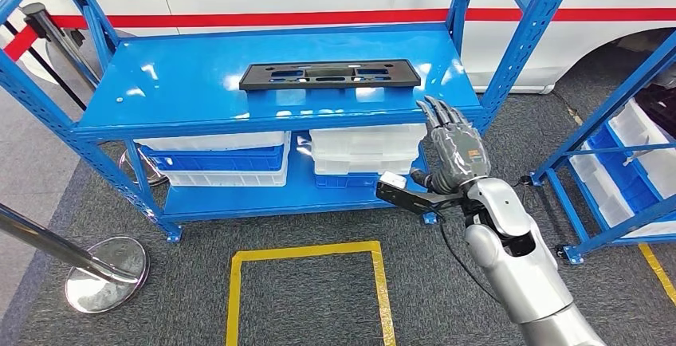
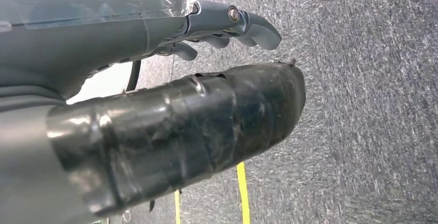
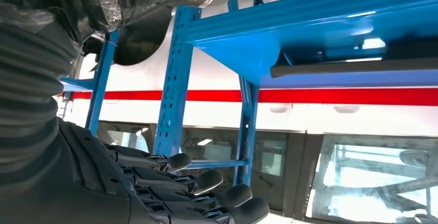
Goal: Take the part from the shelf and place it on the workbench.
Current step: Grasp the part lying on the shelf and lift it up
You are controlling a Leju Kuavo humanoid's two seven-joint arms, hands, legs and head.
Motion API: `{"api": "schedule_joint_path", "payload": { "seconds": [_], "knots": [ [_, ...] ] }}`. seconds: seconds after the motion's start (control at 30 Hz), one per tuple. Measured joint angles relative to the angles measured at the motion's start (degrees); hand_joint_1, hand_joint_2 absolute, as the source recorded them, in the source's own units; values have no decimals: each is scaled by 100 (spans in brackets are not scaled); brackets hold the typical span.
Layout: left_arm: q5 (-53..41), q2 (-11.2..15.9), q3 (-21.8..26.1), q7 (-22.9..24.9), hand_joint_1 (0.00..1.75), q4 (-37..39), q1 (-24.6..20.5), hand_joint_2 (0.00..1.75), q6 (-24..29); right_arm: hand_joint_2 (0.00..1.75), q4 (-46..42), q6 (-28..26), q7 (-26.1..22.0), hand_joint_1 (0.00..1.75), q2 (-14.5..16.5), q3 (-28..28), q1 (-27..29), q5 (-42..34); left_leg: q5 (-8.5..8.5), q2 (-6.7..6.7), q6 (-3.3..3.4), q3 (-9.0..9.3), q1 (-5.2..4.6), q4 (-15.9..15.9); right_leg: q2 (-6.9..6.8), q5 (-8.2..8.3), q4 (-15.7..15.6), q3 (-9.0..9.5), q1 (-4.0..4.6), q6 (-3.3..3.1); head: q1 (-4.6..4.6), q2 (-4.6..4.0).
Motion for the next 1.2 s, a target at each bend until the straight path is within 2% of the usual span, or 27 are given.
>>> {"api": "schedule_joint_path", "payload": {
  "seconds": [0.3,0.5,0.57,0.63,0.67,0.7,0.8,0.83,0.87,0.93,0.97,1.0,1.03,1.07,1.1,1.17,1.2],
  "knots": [
    [-5,0,-68,-2,0,13,-1,0,0,175,-42,2,-4,0,46,2,1,-12,0,0,0,0,0,0,1,0,0,0,0,0,0,0],
    [-46,2,-73,-39,0,15,0,0,7,175,-154,51,-39,0,99,44,8,-81,-17,0,23,-31,-16,51,-1,11,-2,-8,-25,17,-1,0],
    [-52,4,-74,-46,0,15,1,0,7,175,-213,85,-58,0,122,74,11,-92,-22,-3,46,-49,-15,42,-1,46,25,-2,-27,39,-1,0],
    [-57,3,-75,-55,0,15,-2,0,8,175,-263,103,-73,0,140,91,15,-97,-9,-12,98,-5,16,-29,21,72,115,-16,-28,74,0,0],
    [-60,2,-75,-61,0,15,-7,0,9,175,-281,109,-76,0,144,94,14,-103,4,-16,128,32,39,-71,56,28,222,-62,-32,97,2,0],
    [-63,1,-76,-68,0,15,-12,0,9,175,-299,118,-79,0,145,97,11,-110,20,-17,148,68,61,-101,94,-92,402,-152,-39,114,3,0],
    [-70,-2,-78,-89,0,16,-17,0,9,175,-319,168,-80,0,146,114,27,-129,33,-19,159,79,95,-109,163,-563,1317,-635,-95,199,3,0],
    [-75,-4,-78,-95,0,17,-15,0,9,175,-319,185,-80,0,148,125,37,-132,25,-24,147,83,107,-103,165,-595,1486,-741,-122,230,3,0],
    [-84,-7,-78,-99,0,19,-14,0,9,175,-318,198,-80,0,149,139,43,-134,11,-28,126,94,126,-94,164,-513,1460,-755,-152,258,3,0],
    [-101,-11,-79,-109,0,22,-14,0,9,175,-317,214,-80,0,154,171,42,-137,-48,-39,39,141,180,-61,141,-81,841,-510,-214,325,3,0],
    [-107,-9,-80,-115,0,23,-17,0,9,175,-311,222,-80,0,162,193,36,-137,-80,-42,-14,161,202,-38,119,47,505,-388,-215,352,4,0],
    [-109,-7,-80,-124,0,23,-22,0,9,175,-303,233,-79,0,171,215,26,-137,-111,-44,-71,162,210,-14,95,104,257,-303,-200,333,5,0],
    [-114,-4,-81,-130,0,24,-25,0,9,175,-293,242,-79,0,184,237,22,-137,-140,-40,-124,151,201,4,84,100,150,-284,-178,279,7,0],
    [-117,-3,-81,-134,0,25,-27,0,9,175,-279,251,-79,0,201,256,20,-137,-154,-37,-168,149,189,22,84,46,147,-300,-153,202,6,0],
    [-121,-7,-82,-139,0,27,-29,0,8,175,-269,256,-80,0,216,268,20,-137,-168,-32,-207,157,182,27,97,59,147,-290,-148,118,5,0],
    [-126,-18,-82,-144,0,31,-41,0,7,175,-260,256,-80,0,266,286,11,-137,-200,-87,-247,123,204,173,127,61,127,-229,-149,22,4,0],
    [-128,-22,-82,-149,0,32,-49,0,7,175,-257,257,-80,0,287,298,-10,-137,-258,-139,-254,7,216,388,143,48,110,-187,-141,-17,4,0]
  ]
}}
